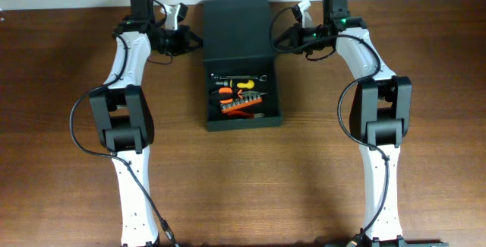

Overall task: Pack container
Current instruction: 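Push the lid down with both grippers to close the box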

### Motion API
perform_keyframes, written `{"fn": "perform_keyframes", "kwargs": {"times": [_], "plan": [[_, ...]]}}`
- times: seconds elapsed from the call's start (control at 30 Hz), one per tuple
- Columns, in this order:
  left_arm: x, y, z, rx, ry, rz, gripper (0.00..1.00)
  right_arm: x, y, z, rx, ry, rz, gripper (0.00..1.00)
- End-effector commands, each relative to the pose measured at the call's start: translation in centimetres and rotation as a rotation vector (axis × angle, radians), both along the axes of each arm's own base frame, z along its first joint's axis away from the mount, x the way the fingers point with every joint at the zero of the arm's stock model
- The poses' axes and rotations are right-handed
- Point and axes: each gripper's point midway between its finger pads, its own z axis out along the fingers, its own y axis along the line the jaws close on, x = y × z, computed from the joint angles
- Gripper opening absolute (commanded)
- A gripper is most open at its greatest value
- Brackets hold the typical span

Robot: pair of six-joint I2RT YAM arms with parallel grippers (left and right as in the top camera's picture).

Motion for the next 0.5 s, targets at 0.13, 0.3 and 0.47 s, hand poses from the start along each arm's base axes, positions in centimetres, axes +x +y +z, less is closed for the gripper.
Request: {"fn": "perform_keyframes", "kwargs": {"times": [0.13,0.3,0.47], "plan": [[0.0,0.5,-0.9,-0.010,0.018,0.009,0.02,-1.0,1.6,1.8,0.115,-0.034,0.088,0.04],[0.3,-1.4,2.4,-0.177,-0.090,-0.085,0.02,-1.0,1.6,1.9,0.117,-0.037,0.090,0.04],[0.7,-1.2,2.3,-0.174,-0.063,-0.047,0.02,-0.8,1.4,1.7,0.103,-0.037,0.079,0.04]]}}
